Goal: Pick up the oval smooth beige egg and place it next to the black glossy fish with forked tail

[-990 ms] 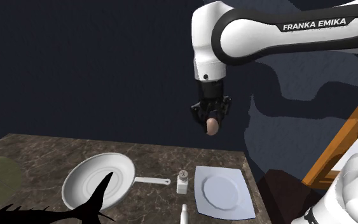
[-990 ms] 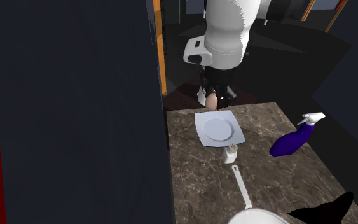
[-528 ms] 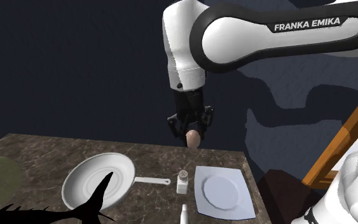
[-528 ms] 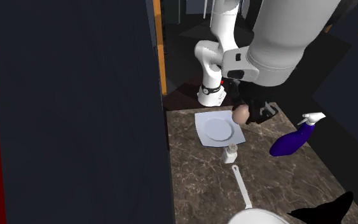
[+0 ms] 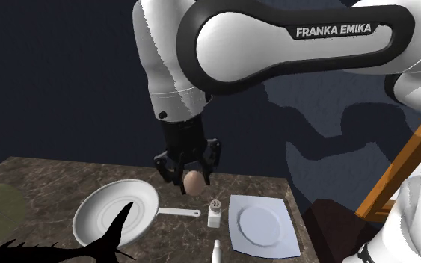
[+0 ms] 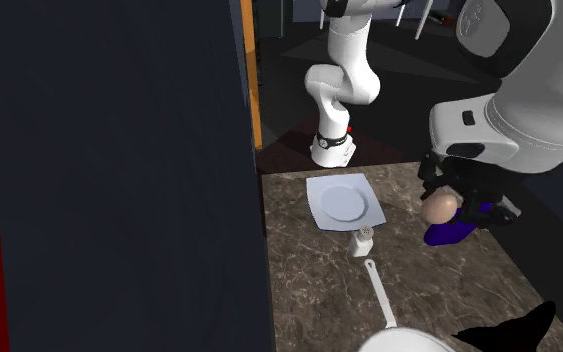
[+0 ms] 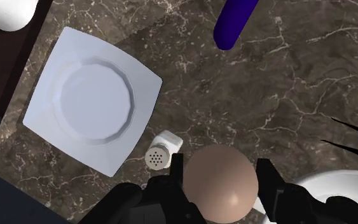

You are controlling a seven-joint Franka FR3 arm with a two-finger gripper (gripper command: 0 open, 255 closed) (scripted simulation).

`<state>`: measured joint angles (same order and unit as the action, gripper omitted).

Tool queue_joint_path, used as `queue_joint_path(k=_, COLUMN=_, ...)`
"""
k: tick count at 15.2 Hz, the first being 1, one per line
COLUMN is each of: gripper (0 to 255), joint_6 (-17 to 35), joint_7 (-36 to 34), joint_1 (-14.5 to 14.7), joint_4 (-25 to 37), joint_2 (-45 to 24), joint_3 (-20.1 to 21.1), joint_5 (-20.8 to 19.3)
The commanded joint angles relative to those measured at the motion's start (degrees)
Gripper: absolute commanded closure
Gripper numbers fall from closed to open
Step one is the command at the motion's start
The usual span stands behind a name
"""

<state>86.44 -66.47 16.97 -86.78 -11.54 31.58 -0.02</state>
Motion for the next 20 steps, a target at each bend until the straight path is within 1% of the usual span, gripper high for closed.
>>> queue_joint_path(k=1, gripper=255, joint_6=-1.3, joint_7=-3.2, joint_1=2.5, joint_4=5.1, joint_2=-4.2, joint_3=0.8, joint_5=-1.8)
queue_joint_path(k=4, gripper=255, joint_6=-3.8, joint_7=-7.5, joint_1=7.2, joint_4=14.1, joint_2=-11.1, joint_3=1.5, joint_5=-4.9)
queue_joint_path(k=7, gripper=255, joint_6=-7.7, joint_7=-11.2, joint_1=13.3, joint_4=25.8, joint_2=-19.2, joint_3=1.4, joint_5=-8.3)
queue_joint_path(k=9, gripper=255, joint_6=-12.0, joint_7=-12.9, joint_1=18.6, joint_4=37.2, joint_2=-26.1, joint_3=0.7, joint_5=-11.0)
queue_joint_path(k=10, gripper=255, joint_6=-16.0, joint_7=-13.4, joint_1=22.8, joint_4=47.0, joint_2=-31.5, joint_3=-0.1, joint_5=-12.9)
queue_joint_path(k=12, gripper=255, joint_6=-12.7, joint_7=-13.5, joint_1=21.1, joint_4=41.4, joint_2=-29.4, joint_3=0.0, joint_5=-12.0)
queue_joint_path(k=14, gripper=255, joint_6=-10.0, joint_7=-13.6, joint_1=19.9, joint_4=37.2, joint_2=-28.0, joint_3=0.3, joint_5=-11.5)
queue_joint_path(k=20, gripper=255, joint_6=-3.6, joint_7=-13.5, joint_1=17.4, joint_4=28.1, joint_2=-25.7, joint_3=0.7, joint_5=-10.7)
